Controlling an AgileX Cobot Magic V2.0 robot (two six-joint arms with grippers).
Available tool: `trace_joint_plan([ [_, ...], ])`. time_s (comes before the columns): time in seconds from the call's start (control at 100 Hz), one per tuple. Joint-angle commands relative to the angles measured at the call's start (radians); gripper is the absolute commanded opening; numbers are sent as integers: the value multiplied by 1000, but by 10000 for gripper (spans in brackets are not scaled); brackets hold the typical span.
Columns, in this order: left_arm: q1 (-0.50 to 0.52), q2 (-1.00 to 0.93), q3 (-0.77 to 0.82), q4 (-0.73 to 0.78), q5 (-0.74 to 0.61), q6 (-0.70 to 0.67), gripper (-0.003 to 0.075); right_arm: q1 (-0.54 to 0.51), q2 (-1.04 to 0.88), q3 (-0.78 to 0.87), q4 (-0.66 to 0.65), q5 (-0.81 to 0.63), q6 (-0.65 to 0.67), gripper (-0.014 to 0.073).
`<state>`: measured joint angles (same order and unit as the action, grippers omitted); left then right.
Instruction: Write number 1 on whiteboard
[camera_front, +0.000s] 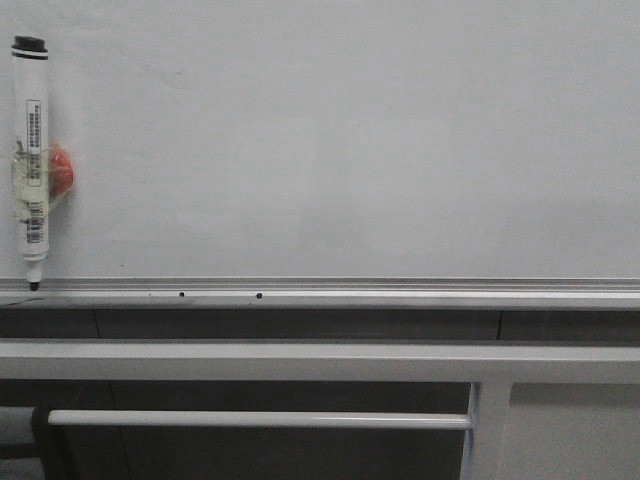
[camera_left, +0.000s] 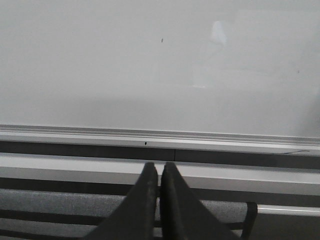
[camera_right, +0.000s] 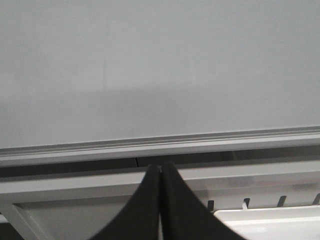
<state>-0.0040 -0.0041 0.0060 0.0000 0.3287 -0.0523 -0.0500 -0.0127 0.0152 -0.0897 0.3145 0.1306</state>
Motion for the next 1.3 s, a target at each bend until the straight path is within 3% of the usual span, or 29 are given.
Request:
trace_joint_plan([
  [0.0, -8, -23, 6, 0, -77, -1, -20, 2, -11, 25, -6, -27, -2, -64],
  [0.35, -8, -23, 6, 0, -92, -1, -20, 2, -11, 25, -6, -27, -2, -64],
  [0.55, -8, -23, 6, 0, -248, -1, -20, 2, -11, 25, -39, -41, -2, -64],
  [0.78, -8, -23, 6, 51, -495, -1, -20, 2, -11, 25, -37, -300, -2, -64],
  [1.29, -8, -23, 6, 51, -565, -1, -20, 0, -11, 23, -25, -479, -2, -64],
])
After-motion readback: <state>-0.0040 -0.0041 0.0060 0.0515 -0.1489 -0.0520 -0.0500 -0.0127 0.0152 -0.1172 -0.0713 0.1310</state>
